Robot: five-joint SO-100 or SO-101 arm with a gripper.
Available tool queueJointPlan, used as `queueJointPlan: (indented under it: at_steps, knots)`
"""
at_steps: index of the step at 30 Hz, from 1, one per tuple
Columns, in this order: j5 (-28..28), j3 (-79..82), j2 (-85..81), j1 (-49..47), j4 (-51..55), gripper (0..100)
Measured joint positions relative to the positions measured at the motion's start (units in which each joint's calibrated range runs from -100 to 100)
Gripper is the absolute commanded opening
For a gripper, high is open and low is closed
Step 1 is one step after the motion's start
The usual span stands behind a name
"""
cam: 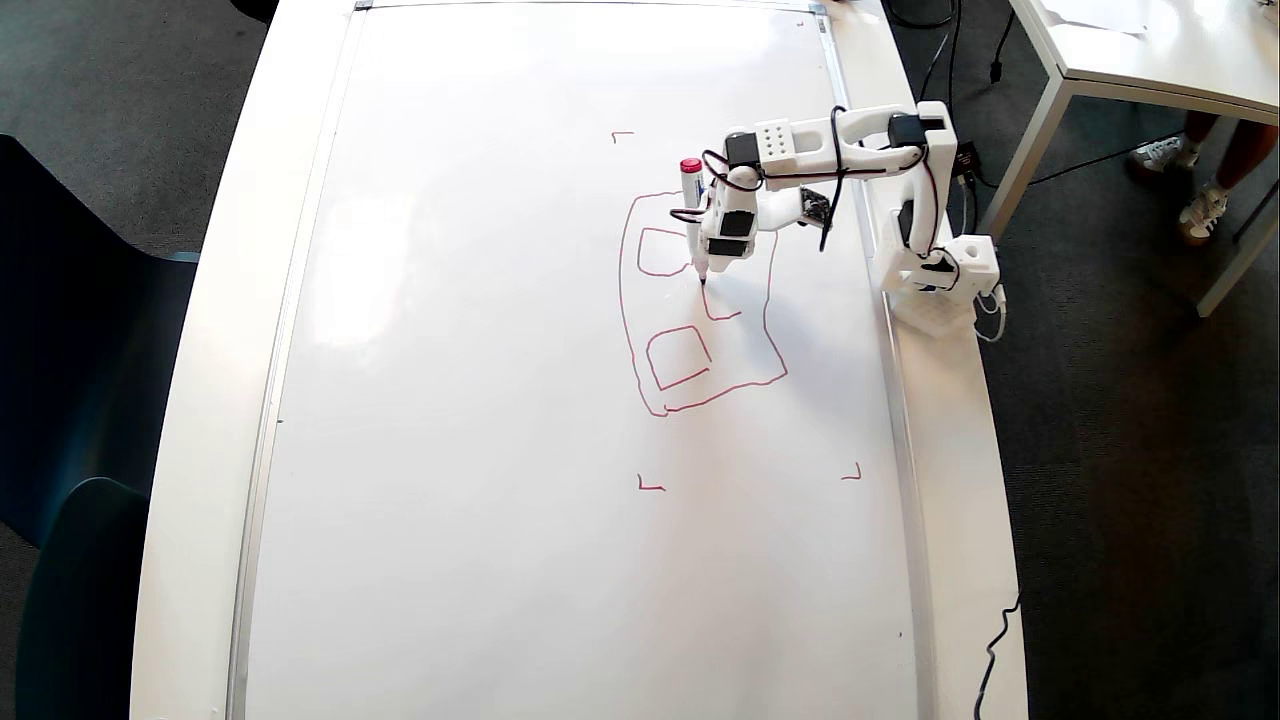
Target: Draw on a whiteboard a robot head using a pen attached to the gripper
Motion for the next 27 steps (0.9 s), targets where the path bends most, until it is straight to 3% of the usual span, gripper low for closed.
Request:
queueJointPlan:
  at_steps: [13,27]
  knots:
    - [1.3,13.5,-8.9,0.4,0.0,1]
    - [-0.1,18.5,-12.0,-7.4,0.0,1]
